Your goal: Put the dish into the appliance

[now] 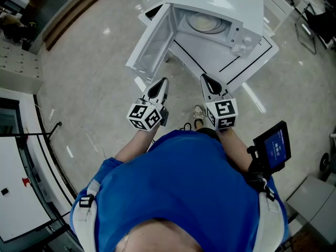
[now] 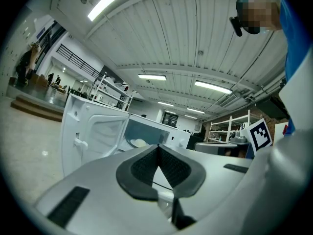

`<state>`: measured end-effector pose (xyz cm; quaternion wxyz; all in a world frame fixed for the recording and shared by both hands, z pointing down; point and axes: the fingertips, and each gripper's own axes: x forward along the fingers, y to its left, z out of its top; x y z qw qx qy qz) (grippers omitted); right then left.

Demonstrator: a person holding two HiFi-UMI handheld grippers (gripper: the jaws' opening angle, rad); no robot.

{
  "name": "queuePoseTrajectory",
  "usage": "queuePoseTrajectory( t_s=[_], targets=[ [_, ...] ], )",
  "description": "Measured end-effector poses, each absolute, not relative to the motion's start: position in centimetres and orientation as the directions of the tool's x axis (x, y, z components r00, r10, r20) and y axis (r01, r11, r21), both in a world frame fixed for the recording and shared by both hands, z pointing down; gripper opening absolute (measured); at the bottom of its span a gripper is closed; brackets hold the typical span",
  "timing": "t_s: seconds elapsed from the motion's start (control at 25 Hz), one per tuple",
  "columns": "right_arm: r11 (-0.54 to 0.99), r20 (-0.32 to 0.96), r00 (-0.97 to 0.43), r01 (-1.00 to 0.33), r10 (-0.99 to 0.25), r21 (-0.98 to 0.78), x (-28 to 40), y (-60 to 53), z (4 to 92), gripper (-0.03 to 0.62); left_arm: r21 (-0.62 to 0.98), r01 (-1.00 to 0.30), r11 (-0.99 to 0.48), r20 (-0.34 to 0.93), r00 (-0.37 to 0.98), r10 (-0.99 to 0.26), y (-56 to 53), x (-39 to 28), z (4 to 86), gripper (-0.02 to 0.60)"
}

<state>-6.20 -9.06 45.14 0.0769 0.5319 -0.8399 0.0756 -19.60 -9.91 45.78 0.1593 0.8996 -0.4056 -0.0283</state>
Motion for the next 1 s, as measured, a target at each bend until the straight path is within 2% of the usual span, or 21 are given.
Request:
queuePoseTrajectory(
  t_s=[1.0],
  targets=[
    [0.406,0.220,-0.404,-0.913,-0.888,-0.036,-4.5,-8.6,46.6,0.002,0.322,-0.692,-0.646,0.061,0.696,-0.715,-10.1,-17.5,46.9,0.006]
  ],
)
